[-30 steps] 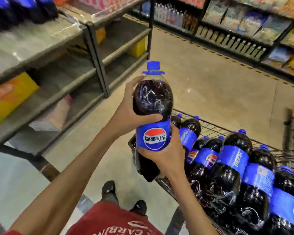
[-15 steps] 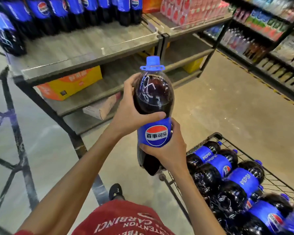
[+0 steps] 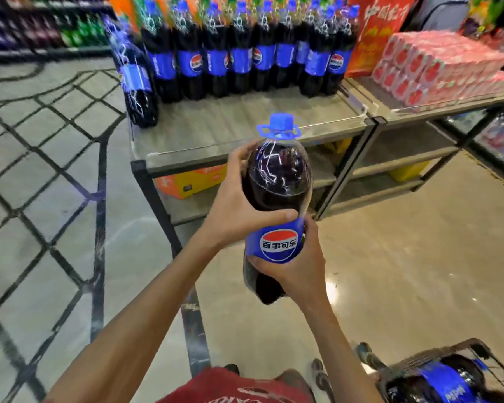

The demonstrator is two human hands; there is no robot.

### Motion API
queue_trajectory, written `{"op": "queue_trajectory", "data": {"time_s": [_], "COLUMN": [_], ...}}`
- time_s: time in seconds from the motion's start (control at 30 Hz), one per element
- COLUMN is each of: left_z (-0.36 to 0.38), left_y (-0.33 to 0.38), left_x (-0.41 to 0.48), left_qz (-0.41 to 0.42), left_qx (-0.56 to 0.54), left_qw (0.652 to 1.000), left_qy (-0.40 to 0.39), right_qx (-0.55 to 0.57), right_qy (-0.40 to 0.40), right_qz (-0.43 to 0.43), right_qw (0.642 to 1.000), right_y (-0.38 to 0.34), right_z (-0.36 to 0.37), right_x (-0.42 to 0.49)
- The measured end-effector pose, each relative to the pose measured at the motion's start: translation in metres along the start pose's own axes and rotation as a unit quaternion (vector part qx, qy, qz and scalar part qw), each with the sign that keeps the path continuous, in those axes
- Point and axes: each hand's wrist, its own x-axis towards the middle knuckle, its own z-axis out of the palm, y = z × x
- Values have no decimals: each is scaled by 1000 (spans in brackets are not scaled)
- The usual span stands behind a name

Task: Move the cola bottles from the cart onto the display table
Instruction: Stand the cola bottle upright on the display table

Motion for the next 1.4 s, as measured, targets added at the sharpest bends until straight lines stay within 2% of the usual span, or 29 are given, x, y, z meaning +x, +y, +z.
{"op": "queue_trajectory", "data": {"time_s": [0.33,0.9,1.4], "left_z": [-29,-3,15], "left_y": [-30,-84,-140], "left_x": [97,299,477], "left_qz": [18,36,39], "left_qx": [18,54,41], "left_qw": [999,992,996], "left_qy": [37,106,64], "right_qx": [11,31,3], "right_qy": [-34,-80,-42], "right_qz": [-32,-39,-43], "right_qw": [999,996,998], "right_y": [-5,13,20], "right_z": [33,24,17], "right_x": [120,353,530]}}
